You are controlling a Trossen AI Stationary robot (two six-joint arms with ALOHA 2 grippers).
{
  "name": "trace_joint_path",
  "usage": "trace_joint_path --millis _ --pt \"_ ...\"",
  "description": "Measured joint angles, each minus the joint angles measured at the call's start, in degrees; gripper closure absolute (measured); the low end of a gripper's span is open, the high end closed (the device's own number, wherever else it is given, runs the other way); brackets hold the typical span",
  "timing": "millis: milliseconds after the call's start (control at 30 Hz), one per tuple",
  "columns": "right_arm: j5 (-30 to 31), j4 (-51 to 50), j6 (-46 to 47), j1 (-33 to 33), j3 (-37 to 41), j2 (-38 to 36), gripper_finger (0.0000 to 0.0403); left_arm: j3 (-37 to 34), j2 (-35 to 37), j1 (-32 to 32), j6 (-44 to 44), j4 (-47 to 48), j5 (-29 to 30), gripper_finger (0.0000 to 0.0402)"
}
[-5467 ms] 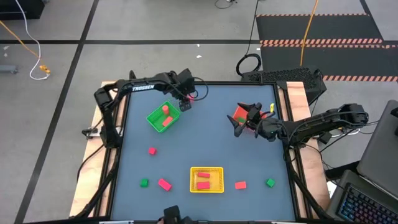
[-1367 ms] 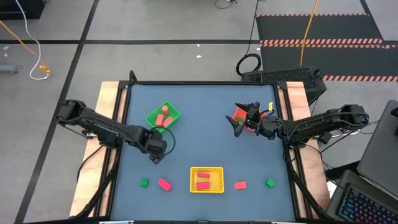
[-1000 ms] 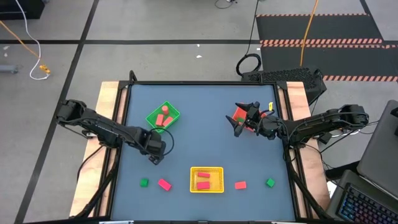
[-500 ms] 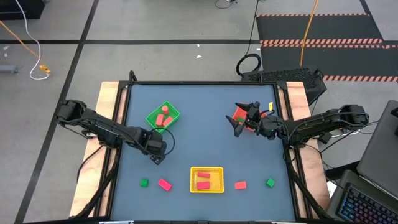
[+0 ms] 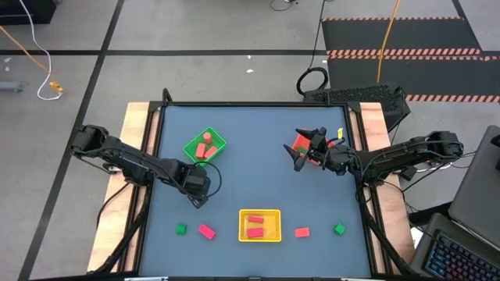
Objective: Sort & place blocks by color
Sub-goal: Put the red block into the green bin
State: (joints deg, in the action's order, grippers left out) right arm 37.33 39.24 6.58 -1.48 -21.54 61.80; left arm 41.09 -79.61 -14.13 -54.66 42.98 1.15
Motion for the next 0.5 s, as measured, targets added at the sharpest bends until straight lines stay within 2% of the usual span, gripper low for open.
trace_joint_path --millis 267,400,500 --pt "0.06 0.78 0.01 0.04 0.0 0.0 0.0026 10.94 0.0 0.11 11.33 -4.08 0.4 0.0274" --pt "0.06 0.82 0.01 0.04 0.0 0.0 0.0026 16.59 0.02 -1.36 18.53 -11.97 2.06 0.0274" --pt "0.06 0.82 0.01 0.04 0.0 0.0 0.0026 17.76 0.07 -2.57 23.98 -20.46 4.52 0.0274"
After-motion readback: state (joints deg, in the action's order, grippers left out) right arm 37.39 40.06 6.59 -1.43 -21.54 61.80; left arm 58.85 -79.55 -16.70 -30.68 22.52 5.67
